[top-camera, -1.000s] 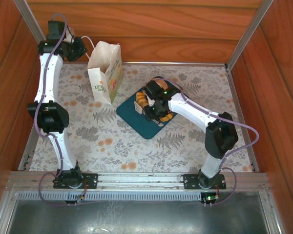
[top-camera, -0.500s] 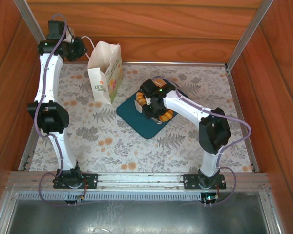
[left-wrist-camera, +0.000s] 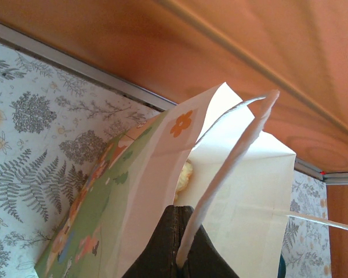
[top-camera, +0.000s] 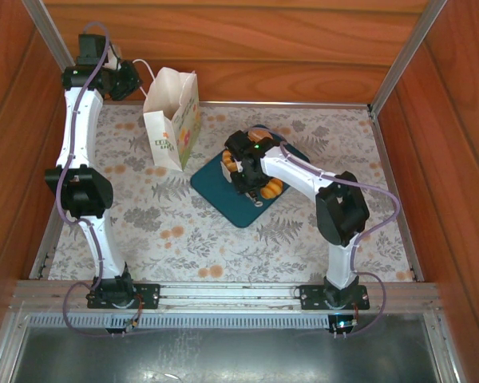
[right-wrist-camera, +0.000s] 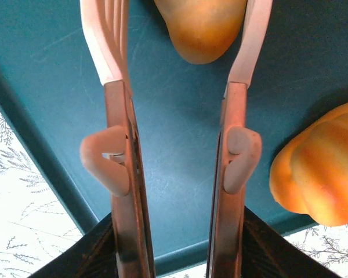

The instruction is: Place the fake bread into the paper bag

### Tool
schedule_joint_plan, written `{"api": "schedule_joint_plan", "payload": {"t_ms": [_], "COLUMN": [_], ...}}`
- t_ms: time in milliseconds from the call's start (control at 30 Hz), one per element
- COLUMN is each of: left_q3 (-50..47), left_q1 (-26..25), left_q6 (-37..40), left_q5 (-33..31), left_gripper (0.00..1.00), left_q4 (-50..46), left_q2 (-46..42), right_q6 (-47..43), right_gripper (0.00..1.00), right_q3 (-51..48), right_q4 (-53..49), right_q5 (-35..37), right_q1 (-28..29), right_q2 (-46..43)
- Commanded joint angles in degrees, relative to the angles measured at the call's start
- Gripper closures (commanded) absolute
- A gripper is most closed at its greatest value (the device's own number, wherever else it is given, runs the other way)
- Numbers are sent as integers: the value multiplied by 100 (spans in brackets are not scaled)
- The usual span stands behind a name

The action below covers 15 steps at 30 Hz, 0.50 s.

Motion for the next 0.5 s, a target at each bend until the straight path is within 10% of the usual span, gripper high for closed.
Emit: {"api": "schedule_joint_plan", "payload": {"t_ms": [0,467], "left_q3": [-48,-54], "left_q1": [54,59], "left_q6": [37,30], "left_q5": [61,69], "left_gripper": [100,100], "left_q4": [33,33], "left_q2": [-145,-159], "right_q6": [-89,42], "right_gripper": [56,73], "right_q3": [171,95], "right_q4": [-70,-144], "right_q5": [-47,-479], "right_q1": [-47,-38], "right_q2": [-3,-596]}}
